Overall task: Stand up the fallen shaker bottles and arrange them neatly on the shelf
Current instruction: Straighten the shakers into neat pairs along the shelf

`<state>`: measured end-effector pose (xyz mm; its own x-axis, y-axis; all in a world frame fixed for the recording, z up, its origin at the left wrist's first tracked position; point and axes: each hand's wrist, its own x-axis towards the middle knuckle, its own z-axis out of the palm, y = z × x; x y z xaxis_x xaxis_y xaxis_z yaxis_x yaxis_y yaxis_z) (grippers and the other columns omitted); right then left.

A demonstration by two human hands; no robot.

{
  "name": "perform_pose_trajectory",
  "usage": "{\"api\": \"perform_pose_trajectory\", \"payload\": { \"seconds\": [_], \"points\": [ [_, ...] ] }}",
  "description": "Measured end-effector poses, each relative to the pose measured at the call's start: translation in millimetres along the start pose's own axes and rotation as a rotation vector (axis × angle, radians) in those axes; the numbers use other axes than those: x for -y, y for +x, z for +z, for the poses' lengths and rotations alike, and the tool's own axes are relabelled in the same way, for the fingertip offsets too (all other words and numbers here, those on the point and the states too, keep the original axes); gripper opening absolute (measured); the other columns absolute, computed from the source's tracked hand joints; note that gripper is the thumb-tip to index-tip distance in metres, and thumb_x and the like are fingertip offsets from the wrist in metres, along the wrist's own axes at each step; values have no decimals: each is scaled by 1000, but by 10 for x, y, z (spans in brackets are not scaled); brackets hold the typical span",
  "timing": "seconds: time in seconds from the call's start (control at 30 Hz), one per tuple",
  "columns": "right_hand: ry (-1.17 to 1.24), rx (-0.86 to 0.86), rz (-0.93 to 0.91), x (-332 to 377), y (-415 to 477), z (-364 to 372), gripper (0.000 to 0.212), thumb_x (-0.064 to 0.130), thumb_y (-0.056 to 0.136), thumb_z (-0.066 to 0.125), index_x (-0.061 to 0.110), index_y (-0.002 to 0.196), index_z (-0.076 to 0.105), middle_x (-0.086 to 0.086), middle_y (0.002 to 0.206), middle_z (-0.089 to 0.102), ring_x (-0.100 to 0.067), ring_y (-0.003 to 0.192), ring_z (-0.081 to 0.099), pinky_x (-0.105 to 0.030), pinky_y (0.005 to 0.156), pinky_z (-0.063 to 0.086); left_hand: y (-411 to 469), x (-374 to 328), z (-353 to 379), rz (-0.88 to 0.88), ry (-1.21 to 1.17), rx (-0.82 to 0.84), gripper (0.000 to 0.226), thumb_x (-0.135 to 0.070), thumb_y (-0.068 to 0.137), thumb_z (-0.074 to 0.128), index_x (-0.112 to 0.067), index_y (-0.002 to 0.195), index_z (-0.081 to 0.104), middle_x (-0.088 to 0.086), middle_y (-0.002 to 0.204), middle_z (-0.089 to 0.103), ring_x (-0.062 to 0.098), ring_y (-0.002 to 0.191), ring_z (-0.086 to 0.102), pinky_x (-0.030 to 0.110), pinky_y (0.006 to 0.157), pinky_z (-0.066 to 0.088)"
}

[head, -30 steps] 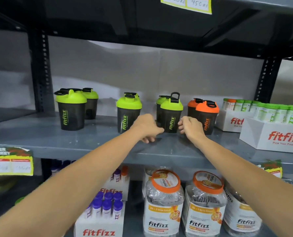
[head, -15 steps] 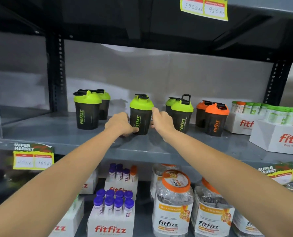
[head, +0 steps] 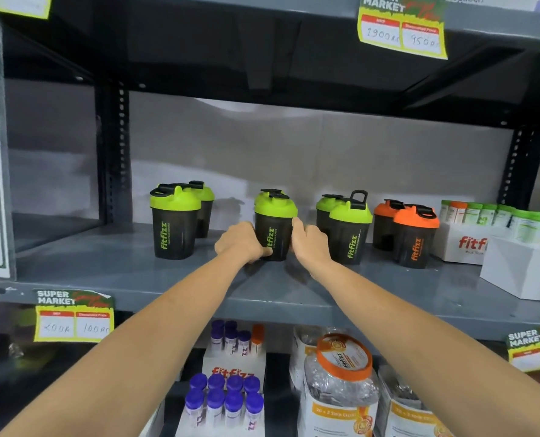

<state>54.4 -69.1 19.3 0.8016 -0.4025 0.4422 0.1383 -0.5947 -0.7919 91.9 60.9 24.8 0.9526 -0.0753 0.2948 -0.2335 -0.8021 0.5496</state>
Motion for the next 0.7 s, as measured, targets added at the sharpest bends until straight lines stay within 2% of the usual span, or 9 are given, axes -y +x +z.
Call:
{"api": "perform_pose_trajectory", "payload": {
  "seconds": [0.07, 0.13, 0.2, 0.27, 0.33, 0.47, 0.57, 0.63, 0.7],
  "points": [
    [-84, -48, -21, -3, -16, 1, 58, 48, 95, 27, 5, 87, 65, -17, 100, 66, -36, 96, 59, -37, 78, 41, -23, 38, -55, 13, 30, 37, 50, -53, 72, 76, -14, 99, 60, 3, 89, 70, 22, 87, 67, 28, 67, 46],
    [-194, -109, -81, 33, -63, 18, 52, 53, 93, 28, 17, 72, 58, -5, 81, 61, -34, 85, 56, -36, 70, 38, -59, 138, -186, 31, 51, 82, 42, -53, 75, 72, -13, 83, 63, 0, 60, 69, 17, 64, 68, 24, 56, 46],
    [-192, -97, -135, 128, -119, 95, 50, 53, 91, 31, 16, 67, 54, 0, 70, 57, -34, 78, 54, -36, 66, 39, -102, 297, -365, 12, 30, 157, 36, -47, 78, 72, -11, 76, 68, 0, 50, 67, 15, 51, 66, 20, 48, 46],
    [-23, 28, -165, 280, -169, 254, 50, 46, 91, 37, 6, 75, 62, -14, 78, 66, -41, 83, 59, -46, 73, 49, -161, 491, -577, -26, 53, 217, 33, -41, 82, 70, -11, 70, 71, -2, 52, 68, 10, 43, 61, 16, 42, 41],
    [94, 158, -192, 458, -243, 456, 48, 39, 91, 42, -4, 84, 63, -25, 88, 68, -44, 91, 62, -54, 85, 49, -216, 682, -789, -83, 176, 174, 34, -41, 82, 68, -13, 63, 71, -6, 55, 70, 6, 43, 62, 16, 48, 41],
    [119, 321, -205, 712, -381, 820, 36, 37, 92, 41, 8, 100, 60, -15, 106, 66, -35, 104, 60, -45, 95, 45, -315, 941, -1099, -194, 497, 30, 39, -56, 73, 68, -17, 68, 68, -11, 48, 66, 7, 54, 64, 20, 53, 34],
    [150, 378, -157, 758, -413, 1003, 23, 35, 93, 39, 14, 92, 50, -2, 88, 58, -28, 97, 58, -34, 74, 43, -280, 1072, -1133, -232, 447, 19, 41, -59, 69, 72, -20, 72, 61, -7, 48, 65, 9, 50, 62, 19, 56, 39],
    [140, 383, -148, 762, -408, 1077, 19, 33, 93, 38, 16, 90, 45, -2, 84, 55, -25, 88, 53, -30, 60, 34, -227, 1136, -1099, -220, 332, 6, 38, -55, 70, 74, -20, 73, 59, -5, 54, 66, 11, 51, 61, 21, 64, 47],
    [127, 380, -139, 753, -384, 1122, 18, 33, 93, 37, 17, 91, 44, -6, 90, 57, -26, 88, 53, -30, 61, 35, -179, 1169, -1048, -193, 250, -28, 37, -52, 70, 75, -20, 72, 59, -5, 56, 66, 11, 56, 60, 23, 68, 48]
  ]
}}
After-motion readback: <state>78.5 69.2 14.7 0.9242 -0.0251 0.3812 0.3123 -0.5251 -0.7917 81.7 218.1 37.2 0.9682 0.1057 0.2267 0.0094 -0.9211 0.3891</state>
